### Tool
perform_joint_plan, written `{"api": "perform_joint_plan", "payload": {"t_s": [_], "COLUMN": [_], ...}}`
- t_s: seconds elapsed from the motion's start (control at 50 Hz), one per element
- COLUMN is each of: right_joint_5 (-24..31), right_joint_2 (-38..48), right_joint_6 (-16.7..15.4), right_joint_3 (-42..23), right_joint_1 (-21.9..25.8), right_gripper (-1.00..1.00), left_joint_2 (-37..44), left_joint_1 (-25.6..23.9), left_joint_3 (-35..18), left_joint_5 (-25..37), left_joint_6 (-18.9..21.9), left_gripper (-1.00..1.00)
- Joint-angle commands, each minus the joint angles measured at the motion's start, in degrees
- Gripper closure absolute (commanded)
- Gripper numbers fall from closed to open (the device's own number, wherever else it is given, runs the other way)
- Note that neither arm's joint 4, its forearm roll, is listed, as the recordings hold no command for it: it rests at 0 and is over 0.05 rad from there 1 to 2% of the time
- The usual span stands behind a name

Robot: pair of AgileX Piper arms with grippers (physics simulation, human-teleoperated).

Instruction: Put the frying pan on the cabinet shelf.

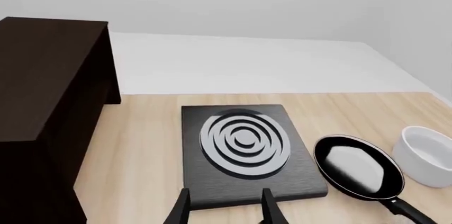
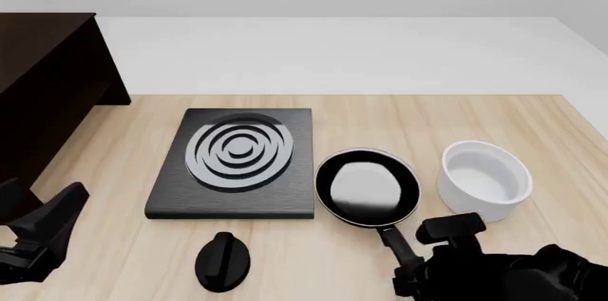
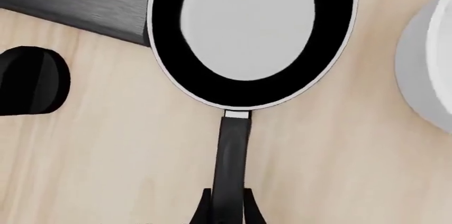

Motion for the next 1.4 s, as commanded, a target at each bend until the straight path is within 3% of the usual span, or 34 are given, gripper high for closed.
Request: {"api": "perform_joint_plan", "payload": {"t_s": [0.02,0.1,0.18,0.3,0.36,0.5,0.54,0.64,0.98,1.12,1.14,1.32,1.4], "right_joint_5": [4.4,6.0,6.8,7.9,9.0,10.4,10.8,10.7,8.7,8.3,7.8,6.9,7.2], "right_joint_2": [-7.9,-13.6,-14.9,-18.1,-19.0,-23.6,-23.8,-25.5,-22.7,-19.9,-19.2,-13.5,-9.7], "right_joint_6": [-3.8,-8.6,-7.7,-12.6,-11.7,-19.0,-16.6,-19.2,-18.5,-17.9,-17.9,-17.1,-16.4], "right_joint_3": [-1.9,-3.4,-3.7,-5.9,-7.5,-11.0,-11.8,-13.6,-21.1,-25.9,-26.8,-31.3,-35.0], "right_joint_1": [-3.2,-5.7,-6.5,-8.6,-9.1,-9.6,-9.7,-9.3,-6.5,-4.8,-4.3,-0.2,1.9], "right_gripper": [1.0,1.0,1.0,1.0,1.0,1.0,1.0,1.0,1.0,1.0,1.0,1.0,1.0], "left_joint_2": [0.0,-0.1,0.1,0.1,0.1,-0.2,-0.3,-0.6,-0.6,0.3,1.5,1.6,2.4], "left_joint_1": [-0.4,-0.6,-0.7,-0.7,-0.8,-0.6,-0.5,-0.6,-1.0,-2.0,-2.5,-2.9,-5.7], "left_joint_3": [0.0,0.4,0.1,0.0,0.3,-0.4,-0.4,-0.3,-2.6,-4.3,-4.1,-10.3,-7.7], "left_joint_5": [0.1,0.0,0.1,0.2,-0.1,0.2,0.0,0.2,1.6,2.4,2.5,6.2,4.9], "left_joint_6": [0.0,0.1,0.1,0.1,0.1,0.4,0.3,0.4,-1.6,-5.3,-10.3,-16.0,-24.5], "left_gripper": [-1.0,-1.0,-1.0,-1.0,-1.0,-1.0,-1.0,-1.0,-1.0,-1.0,-1.0,-1.0,-1.0]}}
